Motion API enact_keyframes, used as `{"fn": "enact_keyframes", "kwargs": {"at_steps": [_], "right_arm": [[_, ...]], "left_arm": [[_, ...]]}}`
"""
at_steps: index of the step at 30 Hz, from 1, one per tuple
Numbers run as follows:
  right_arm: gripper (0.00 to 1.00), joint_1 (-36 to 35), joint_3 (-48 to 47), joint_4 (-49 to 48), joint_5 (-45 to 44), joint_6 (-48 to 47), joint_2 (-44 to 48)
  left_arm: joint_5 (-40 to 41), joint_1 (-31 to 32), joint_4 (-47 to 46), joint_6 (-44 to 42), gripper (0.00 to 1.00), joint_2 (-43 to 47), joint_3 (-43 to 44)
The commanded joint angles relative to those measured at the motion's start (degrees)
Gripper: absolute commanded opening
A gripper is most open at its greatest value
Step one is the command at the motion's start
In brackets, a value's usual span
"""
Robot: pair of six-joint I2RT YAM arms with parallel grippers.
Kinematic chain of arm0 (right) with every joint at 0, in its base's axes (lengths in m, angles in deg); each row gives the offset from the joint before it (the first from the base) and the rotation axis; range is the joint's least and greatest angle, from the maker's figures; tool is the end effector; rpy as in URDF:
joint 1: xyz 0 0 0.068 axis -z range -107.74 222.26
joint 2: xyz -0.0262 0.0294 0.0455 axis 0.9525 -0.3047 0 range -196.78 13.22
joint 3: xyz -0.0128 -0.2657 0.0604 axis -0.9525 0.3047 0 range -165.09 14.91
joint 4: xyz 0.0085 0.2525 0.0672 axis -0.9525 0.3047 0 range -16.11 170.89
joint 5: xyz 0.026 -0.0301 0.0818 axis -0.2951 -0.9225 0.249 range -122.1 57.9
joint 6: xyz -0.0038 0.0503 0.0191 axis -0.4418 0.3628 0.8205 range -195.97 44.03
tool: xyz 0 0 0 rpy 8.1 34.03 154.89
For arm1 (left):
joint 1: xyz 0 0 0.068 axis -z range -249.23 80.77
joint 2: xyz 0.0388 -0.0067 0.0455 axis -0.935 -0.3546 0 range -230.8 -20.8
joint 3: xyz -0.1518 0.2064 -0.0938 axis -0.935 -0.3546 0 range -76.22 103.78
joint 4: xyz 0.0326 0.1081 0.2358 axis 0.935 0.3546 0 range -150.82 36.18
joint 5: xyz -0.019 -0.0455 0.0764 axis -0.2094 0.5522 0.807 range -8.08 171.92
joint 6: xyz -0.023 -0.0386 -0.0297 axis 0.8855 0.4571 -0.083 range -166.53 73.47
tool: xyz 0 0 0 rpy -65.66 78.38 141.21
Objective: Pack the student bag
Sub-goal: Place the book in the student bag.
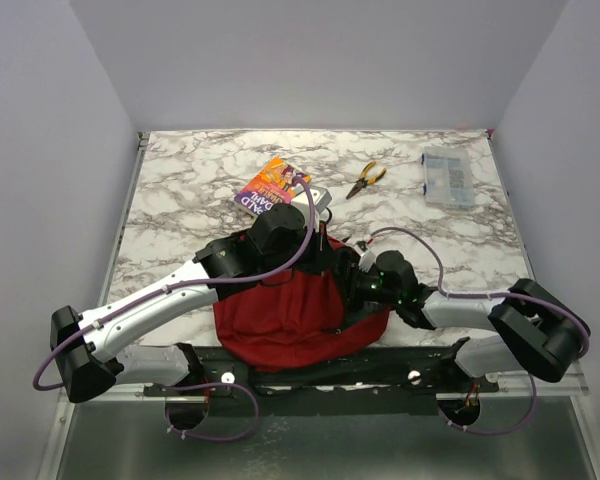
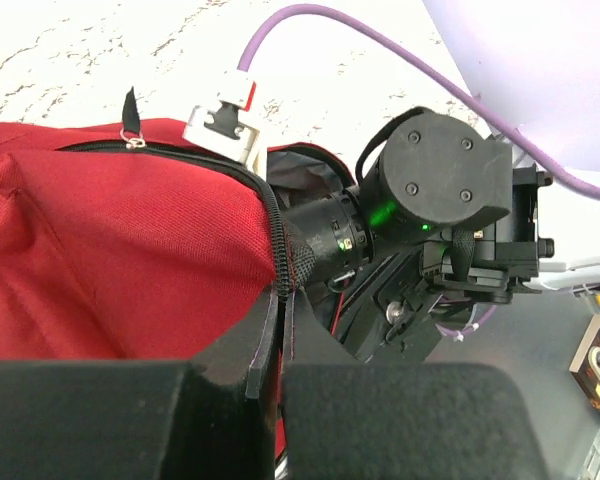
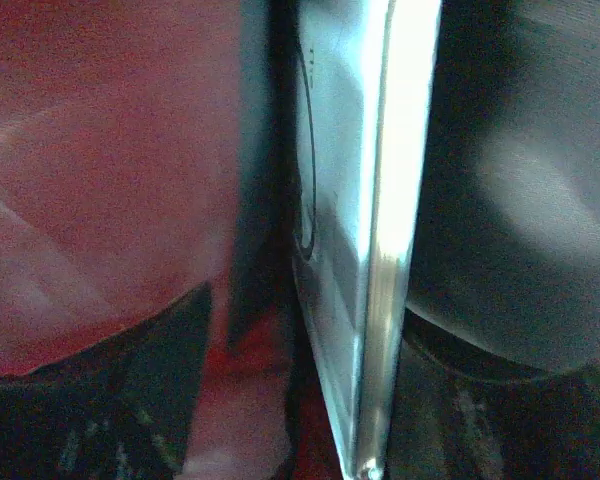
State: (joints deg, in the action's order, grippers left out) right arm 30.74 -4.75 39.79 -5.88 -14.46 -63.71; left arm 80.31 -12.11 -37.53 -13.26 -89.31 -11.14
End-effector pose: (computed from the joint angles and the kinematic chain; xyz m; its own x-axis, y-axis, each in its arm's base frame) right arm 0.1697 0.1714 0.1553 -0.9305 0.2294 -0.2857 -0.1698 0.4211 0.8910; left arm 0.1454 -0.2266 0.3552 -0.6722 0.0295 -0.7398 0.5792 0.6434 -0.5006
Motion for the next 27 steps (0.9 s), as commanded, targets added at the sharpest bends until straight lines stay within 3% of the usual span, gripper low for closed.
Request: {"fn": "enact_keyframes", "kwargs": {"at_steps": [1, 3, 7, 11, 13, 15, 18, 22, 27], "right_arm": [[0.74, 0.14, 2.52, -2.65, -5.96, 1.15, 2.16], [0.78, 2.81, 0.20, 9.27, -4.45, -6.15, 5.44], [0.79, 4.74, 2.11, 10.08, -1.62, -8.14, 9.93], [0.75, 4.62, 2.76, 3.15, 0.80, -5.30, 6.52], [0.60, 3.05, 3.36, -1.57, -1.17, -1.40, 3.75], [0.54, -2.14, 3.58, -10.66, -5.94, 2.81, 0.16], [0.59, -4.93, 0.48, -9.56, -5.33, 2.29, -2.54], [0.74, 0.19, 1.20, 5.70, -8.28, -5.55, 6.88], [0.76, 0.63, 1.76, 8.83, -6.57, -6.20, 8.57]], "left_arm": [[0.86, 0.01, -1.81, 0.06, 0.00, 1.04, 1.39], [0.90, 0.02, -1.83, -0.38, 0.00, 1.54, 0.79], [0.62, -0.26, -1.40, -0.77, 0.00, 1.31, 0.05], [-0.31, -0.26, -1.58, -0.14, 0.00, 0.71, 0.13], [-0.37, -0.26, -1.64, -0.14, 0.00, 0.55, 0.31], [-0.26, -0.25, -1.65, -0.14, 0.00, 0.25, 0.60], [-0.07, -0.32, -1.52, -0.24, 0.00, -0.28, 1.50], [-0.38, -0.35, -1.58, -0.55, 0.00, 0.11, 1.02], [-0.48, -0.58, -1.38, -0.41, 0.00, 0.12, -0.06]]}}
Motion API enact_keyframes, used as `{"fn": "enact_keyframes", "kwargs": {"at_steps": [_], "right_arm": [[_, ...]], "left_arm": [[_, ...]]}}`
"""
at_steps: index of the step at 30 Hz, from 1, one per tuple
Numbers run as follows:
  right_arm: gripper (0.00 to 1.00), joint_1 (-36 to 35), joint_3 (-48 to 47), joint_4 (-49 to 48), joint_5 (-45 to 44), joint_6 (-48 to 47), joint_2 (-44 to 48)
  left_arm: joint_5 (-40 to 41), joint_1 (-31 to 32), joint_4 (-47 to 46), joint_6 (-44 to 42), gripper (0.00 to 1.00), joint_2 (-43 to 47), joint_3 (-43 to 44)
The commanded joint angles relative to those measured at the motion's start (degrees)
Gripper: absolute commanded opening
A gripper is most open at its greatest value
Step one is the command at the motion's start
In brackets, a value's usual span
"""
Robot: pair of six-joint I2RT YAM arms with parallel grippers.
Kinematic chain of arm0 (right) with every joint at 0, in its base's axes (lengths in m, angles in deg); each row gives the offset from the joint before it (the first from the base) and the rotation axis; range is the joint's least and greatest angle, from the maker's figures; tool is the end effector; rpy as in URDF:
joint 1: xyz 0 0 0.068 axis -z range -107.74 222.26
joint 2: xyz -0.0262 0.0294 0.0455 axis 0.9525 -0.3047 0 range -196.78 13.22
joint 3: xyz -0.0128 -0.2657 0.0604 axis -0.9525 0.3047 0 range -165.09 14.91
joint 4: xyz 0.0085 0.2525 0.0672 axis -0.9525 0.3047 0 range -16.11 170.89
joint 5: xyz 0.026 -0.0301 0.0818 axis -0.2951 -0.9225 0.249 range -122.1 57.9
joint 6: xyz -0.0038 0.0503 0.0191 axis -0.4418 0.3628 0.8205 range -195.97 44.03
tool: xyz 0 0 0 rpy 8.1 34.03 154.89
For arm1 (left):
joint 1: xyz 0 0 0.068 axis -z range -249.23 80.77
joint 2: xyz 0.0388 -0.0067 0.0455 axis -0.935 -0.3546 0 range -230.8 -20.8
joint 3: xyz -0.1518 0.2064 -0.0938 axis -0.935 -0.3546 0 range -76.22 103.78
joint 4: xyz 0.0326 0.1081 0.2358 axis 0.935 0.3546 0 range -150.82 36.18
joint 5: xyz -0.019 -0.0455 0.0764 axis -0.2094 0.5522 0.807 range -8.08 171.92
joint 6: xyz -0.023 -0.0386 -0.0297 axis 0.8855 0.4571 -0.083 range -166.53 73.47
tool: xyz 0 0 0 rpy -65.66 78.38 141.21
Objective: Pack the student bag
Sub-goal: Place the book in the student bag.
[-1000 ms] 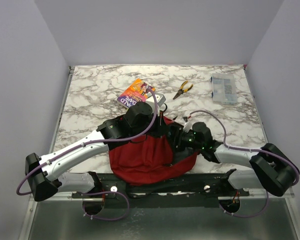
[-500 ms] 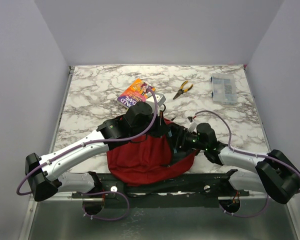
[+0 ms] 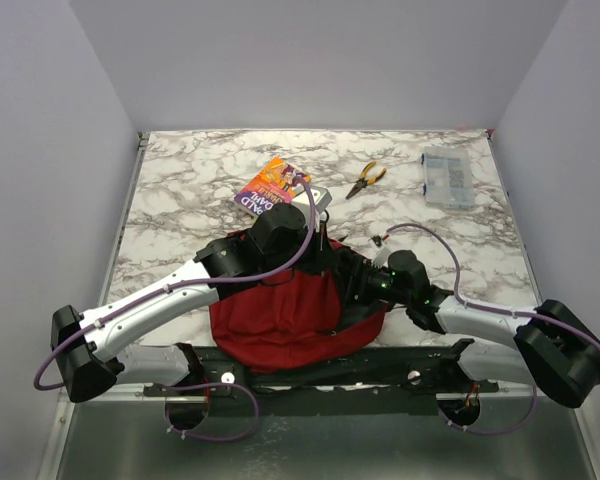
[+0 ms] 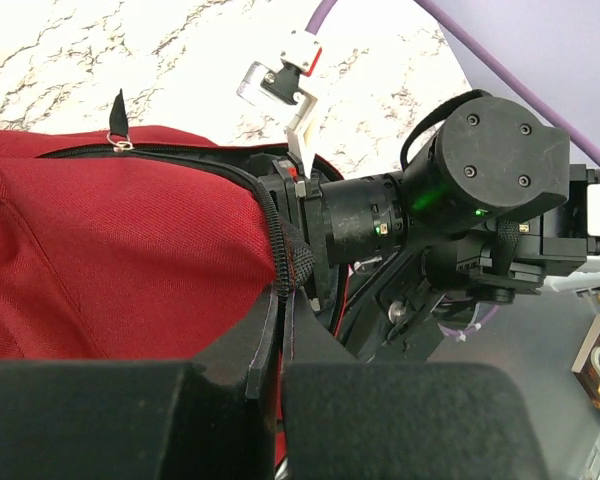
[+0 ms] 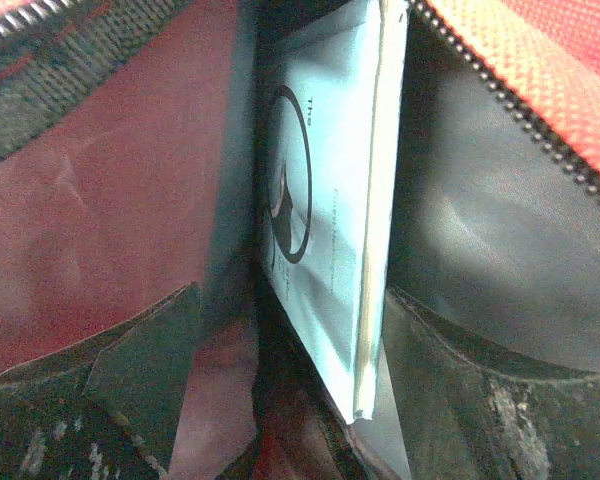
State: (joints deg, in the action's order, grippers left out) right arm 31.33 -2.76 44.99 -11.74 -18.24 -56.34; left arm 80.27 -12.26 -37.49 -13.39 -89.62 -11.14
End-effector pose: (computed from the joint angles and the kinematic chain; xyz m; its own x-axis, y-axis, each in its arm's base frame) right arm 0.1619 0.1569 0.1631 -0.8815 0.2849 -0.3765 -0.2076 0.4824 0.8510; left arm 0.1467 -0.2273 0.3538 -0.6736 0.0333 -0.7384 0.5777 0.6469 -0.4978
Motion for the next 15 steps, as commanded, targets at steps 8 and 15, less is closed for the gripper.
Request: {"fn": "enact_keyframes", "kwargs": {"at_steps": [8, 15], "right_arm": [[0.56, -5.00, -2.16, -4.74, -1.21, 0.42, -6.39], [0.57, -1.61, -1.37, 2.97, -3.60, -2.59, -0.13]], "left_arm": [[-0.62, -0.41, -1.49, 0.16, 0.00, 1.01, -0.57], [-0.36, -0.41, -1.79, 0.43, 0.00, 0.54, -0.62]]}}
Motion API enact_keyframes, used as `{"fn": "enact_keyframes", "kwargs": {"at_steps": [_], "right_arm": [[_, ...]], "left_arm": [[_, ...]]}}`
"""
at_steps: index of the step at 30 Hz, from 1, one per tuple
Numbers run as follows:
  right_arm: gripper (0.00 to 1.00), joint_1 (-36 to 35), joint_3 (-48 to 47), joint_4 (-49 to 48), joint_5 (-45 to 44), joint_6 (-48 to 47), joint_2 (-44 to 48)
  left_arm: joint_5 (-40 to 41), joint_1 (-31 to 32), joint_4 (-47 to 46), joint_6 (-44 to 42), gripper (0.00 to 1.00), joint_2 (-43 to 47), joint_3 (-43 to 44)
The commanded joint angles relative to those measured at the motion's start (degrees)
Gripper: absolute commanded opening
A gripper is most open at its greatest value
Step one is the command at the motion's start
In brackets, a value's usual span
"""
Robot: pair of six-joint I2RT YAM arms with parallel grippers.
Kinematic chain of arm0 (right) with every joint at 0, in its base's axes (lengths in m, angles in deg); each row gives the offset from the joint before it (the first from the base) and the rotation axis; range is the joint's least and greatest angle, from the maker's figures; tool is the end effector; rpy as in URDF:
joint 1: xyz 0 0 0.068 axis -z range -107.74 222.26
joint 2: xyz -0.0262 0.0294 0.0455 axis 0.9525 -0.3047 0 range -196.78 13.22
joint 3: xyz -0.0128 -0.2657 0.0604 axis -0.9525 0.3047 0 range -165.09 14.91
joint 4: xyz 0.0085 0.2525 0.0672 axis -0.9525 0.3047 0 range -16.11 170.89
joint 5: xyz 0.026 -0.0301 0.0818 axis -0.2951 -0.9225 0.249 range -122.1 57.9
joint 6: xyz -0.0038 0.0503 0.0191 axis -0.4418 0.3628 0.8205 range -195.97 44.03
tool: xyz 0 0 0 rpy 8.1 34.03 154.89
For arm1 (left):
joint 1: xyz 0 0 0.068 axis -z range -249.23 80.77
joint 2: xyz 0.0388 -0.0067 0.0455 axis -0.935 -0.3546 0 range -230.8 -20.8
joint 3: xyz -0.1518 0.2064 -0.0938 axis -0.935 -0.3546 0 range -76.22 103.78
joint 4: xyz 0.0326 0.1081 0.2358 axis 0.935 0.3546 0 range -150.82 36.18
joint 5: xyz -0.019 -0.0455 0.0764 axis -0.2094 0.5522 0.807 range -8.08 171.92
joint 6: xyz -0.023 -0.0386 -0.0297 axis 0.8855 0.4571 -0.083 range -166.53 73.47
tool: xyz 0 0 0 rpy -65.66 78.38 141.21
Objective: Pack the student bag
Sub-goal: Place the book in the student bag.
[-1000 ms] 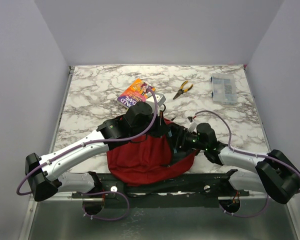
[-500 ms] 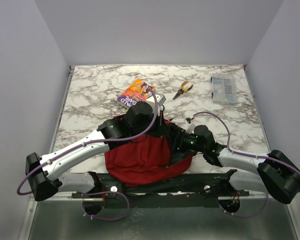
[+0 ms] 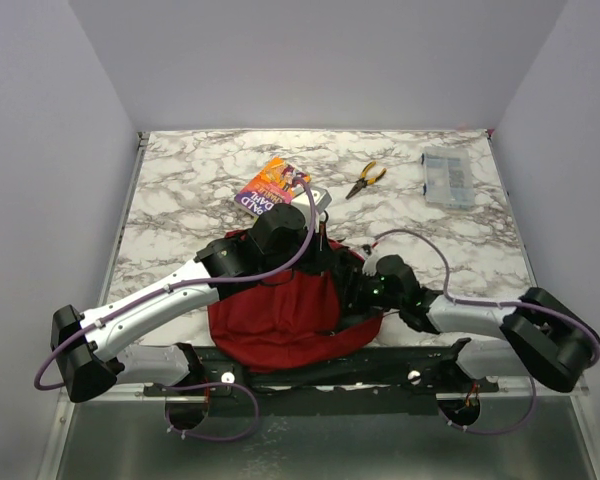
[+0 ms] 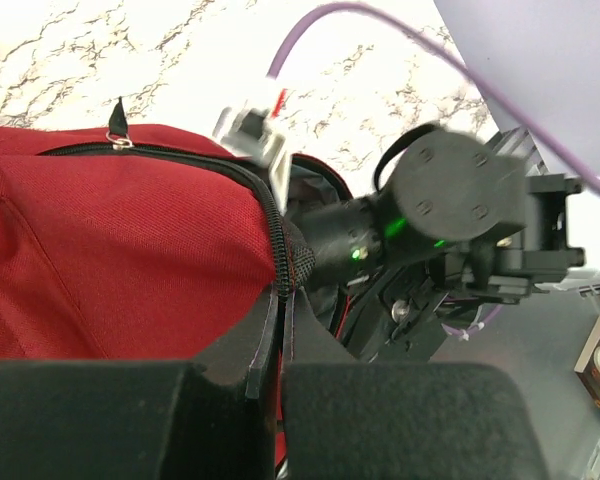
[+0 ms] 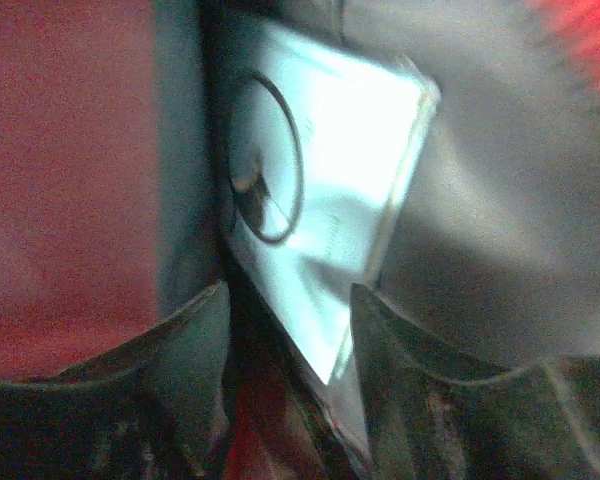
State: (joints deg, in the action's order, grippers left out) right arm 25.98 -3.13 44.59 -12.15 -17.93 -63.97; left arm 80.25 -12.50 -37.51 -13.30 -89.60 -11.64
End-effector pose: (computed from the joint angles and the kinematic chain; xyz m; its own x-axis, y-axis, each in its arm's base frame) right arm 0.1514 0.1760 0.1378 -0.9320 0.1794 -0.3150 -0.1760 0.5357 0.8258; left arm 0.1475 -0.2266 0.3509 -0.6779 0.0345 -0.7343 0.5718 0.6525 -0.4972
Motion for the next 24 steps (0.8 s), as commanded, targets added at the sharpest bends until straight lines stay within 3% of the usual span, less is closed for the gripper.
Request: {"fn": "enact_keyframes", "kwargs": {"at_steps": [1, 9, 17, 21, 23, 24], "right_arm": [[0.61, 3.97, -2.07, 7.55, -3.88, -4.00, 8.97], [0.71, 4.17, -5.85, 23.58, -10.12, -8.50, 17.27], [0.77, 9.06, -19.63, 53.31, -29.81, -18.84, 27.98], [0.79, 12.73, -26.80, 59.39, -35.59, -23.44, 28.71], [0.79, 13.24, -29.87, 58.74, -35.05, -25.52, 27.34], [0.80, 13.26, -31.18, 57.13, -33.09, -26.39, 26.46]], "left_arm": [[-0.26, -0.21, -1.76, 0.27, 0.00, 0.50, -0.47], [-0.53, -0.30, -1.76, 0.69, 0.00, 0.43, -1.99], [-4.90, -0.39, -1.89, 2.68, 0.00, -2.65, -3.79], [-11.02, -0.31, -3.14, 4.73, 0.00, -8.21, -4.02], [-14.17, -0.30, -4.20, 5.47, 0.00, -11.02, -3.89], [-14.81, -0.29, -4.35, 5.61, 0.05, -11.69, -3.81]]}}
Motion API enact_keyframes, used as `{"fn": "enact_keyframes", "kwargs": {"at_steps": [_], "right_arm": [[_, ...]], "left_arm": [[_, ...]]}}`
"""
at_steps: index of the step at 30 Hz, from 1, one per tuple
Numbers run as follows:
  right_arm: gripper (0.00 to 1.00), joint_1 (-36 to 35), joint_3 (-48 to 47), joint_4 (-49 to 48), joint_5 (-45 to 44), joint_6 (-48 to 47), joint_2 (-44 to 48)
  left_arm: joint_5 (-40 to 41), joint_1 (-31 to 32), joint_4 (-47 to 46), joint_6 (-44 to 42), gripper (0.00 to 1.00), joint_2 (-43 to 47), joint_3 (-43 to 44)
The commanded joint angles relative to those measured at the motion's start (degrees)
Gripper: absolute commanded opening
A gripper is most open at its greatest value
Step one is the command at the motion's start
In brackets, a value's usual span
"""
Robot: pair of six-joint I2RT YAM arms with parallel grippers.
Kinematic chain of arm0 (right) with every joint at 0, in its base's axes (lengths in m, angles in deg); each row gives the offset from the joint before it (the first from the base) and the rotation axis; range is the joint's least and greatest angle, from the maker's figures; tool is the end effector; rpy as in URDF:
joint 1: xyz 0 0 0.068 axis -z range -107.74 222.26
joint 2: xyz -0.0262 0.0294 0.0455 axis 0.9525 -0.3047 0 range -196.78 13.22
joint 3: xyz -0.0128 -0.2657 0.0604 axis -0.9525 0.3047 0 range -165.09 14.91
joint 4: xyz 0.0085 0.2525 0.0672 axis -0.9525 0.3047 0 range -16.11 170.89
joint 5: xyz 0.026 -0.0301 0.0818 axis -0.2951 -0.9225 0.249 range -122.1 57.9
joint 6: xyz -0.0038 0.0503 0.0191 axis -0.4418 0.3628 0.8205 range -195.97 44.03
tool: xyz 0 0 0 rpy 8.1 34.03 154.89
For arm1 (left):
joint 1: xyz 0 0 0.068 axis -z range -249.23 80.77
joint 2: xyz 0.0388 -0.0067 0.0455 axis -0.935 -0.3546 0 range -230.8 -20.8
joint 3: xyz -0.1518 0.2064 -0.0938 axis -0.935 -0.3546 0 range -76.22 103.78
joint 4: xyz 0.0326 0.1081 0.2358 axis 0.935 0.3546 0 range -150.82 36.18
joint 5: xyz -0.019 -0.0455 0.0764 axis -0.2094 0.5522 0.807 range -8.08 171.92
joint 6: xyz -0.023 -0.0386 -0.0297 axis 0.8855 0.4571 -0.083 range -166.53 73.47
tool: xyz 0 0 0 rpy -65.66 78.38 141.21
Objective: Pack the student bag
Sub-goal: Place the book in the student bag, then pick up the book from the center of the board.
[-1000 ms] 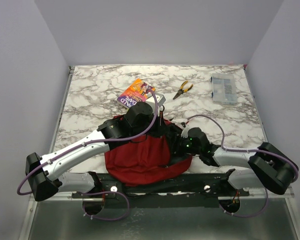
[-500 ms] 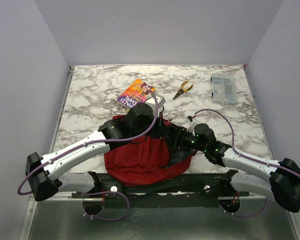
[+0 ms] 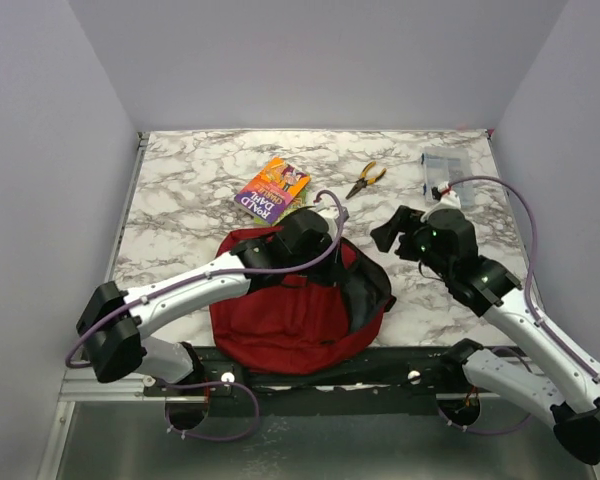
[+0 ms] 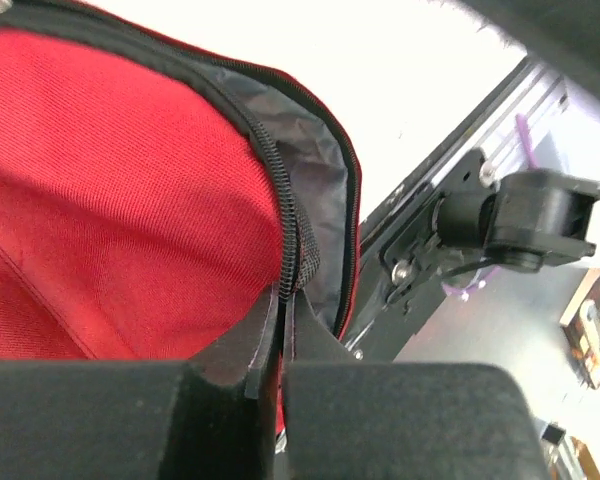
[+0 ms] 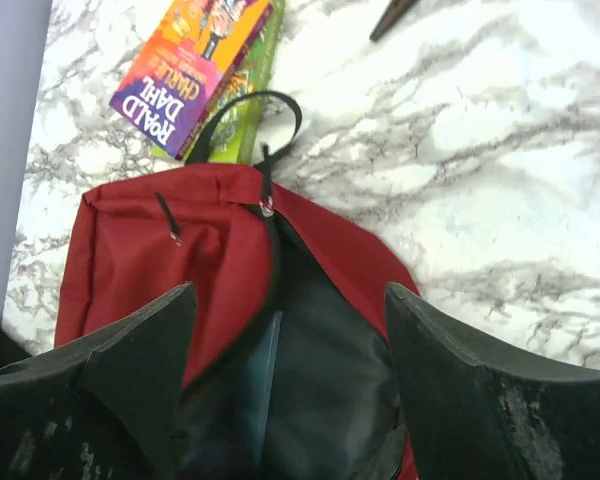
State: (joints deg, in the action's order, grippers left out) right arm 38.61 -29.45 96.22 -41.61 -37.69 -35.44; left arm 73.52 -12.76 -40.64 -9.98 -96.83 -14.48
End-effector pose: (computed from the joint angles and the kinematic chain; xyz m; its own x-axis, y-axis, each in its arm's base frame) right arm 0.1631 0.1016 0.3042 -0.5553 0.3645 -0.7476 -0.1013 0.8625 0.4958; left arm 0.1606 -0.2516 0.3057 -0.7819 0.1133 -0.6130 0.5296 0.6394 -0.5574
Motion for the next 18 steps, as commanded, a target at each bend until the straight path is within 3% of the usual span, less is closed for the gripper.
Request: {"fn": "enact_keyframes", "kwargs": {"at_steps": [1, 4, 7, 10, 18], "right_arm": [[0.79, 0.60, -6.22, 3.96, -0.48, -6.81, -3.48], [0.79, 0.60, -9.17, -2.93, 12.07, -5.44, -9.56], [0.76, 0.60, -10.87, -9.54, 22.59, -3.18, -16.57], [0.74, 0.34, -9.39, -18.66, 30.32, 1.42, -21.91], [0.69, -1.07, -1.85, -31.06, 31.30, 3.93, -28.70]], "left_arm": [[-8.28, -0.04, -1.40, 2.18, 0.15, -4.75, -0.89], [-7.95, -0.47, -1.25, 0.33, 0.57, -3.50, -0.25], [-8.12, -3.39, -0.13, -0.98, 0.73, 0.46, -0.37], [-10.49, -10.52, 2.16, -2.09, 0.98, 5.59, -1.33], [-11.43, -37.75, 3.70, 2.65, 0.98, 10.81, -2.74]]}}
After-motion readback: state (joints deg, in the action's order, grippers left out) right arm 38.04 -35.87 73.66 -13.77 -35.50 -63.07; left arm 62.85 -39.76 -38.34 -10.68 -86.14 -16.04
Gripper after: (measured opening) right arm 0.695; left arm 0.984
